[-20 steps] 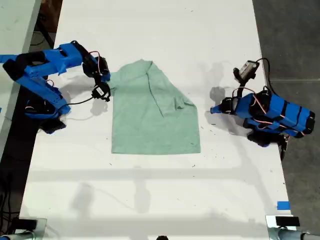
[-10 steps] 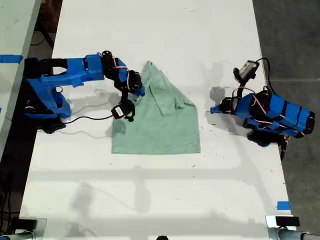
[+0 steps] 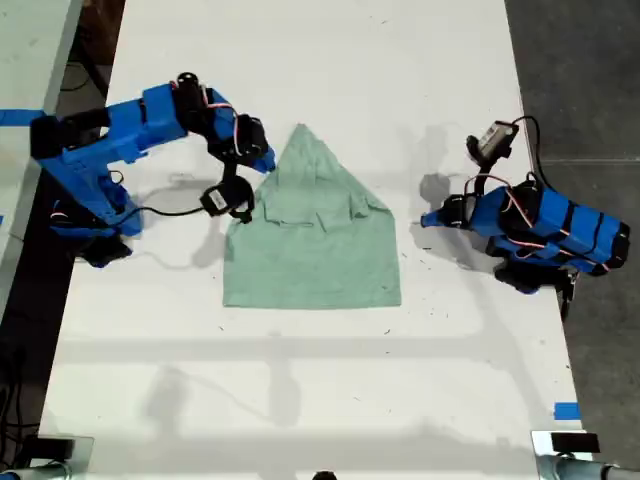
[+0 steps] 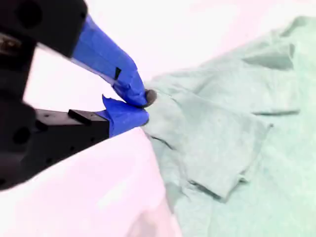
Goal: Fold t shirt
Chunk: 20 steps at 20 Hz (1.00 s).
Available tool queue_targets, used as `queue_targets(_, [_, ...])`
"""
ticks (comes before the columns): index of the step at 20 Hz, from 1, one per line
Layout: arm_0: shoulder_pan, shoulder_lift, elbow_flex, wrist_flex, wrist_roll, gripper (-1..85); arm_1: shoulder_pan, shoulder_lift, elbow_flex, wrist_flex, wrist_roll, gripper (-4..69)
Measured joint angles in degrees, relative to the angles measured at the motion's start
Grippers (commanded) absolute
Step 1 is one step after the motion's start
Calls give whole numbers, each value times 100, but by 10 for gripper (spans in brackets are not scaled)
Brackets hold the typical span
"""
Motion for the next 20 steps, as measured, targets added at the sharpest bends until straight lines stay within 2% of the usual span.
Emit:
queue_targets(2, [35, 1978, 1811, -747, -18, -1, 0, 0, 0, 0, 0, 14])
queue_targets(5, [896, 5414, 5089, -1767, -580, -1, 0, 0, 0, 0, 0, 14])
queue_targets(7, [1143, 7928, 7110, -1784, -633, -1, 0, 0, 0, 0, 0, 14])
queue_targets(9, [1239, 9404, 8130, -1846, -510, -1, 0, 0, 0, 0, 0, 14])
queue_targets(12, [1362, 9703, 9079, -1872, -448, -1, 0, 0, 0, 0, 0, 14])
queue_targets(20, [1459, 9817, 9220, -1696, -703, 18, 0, 0, 0, 0, 0, 14])
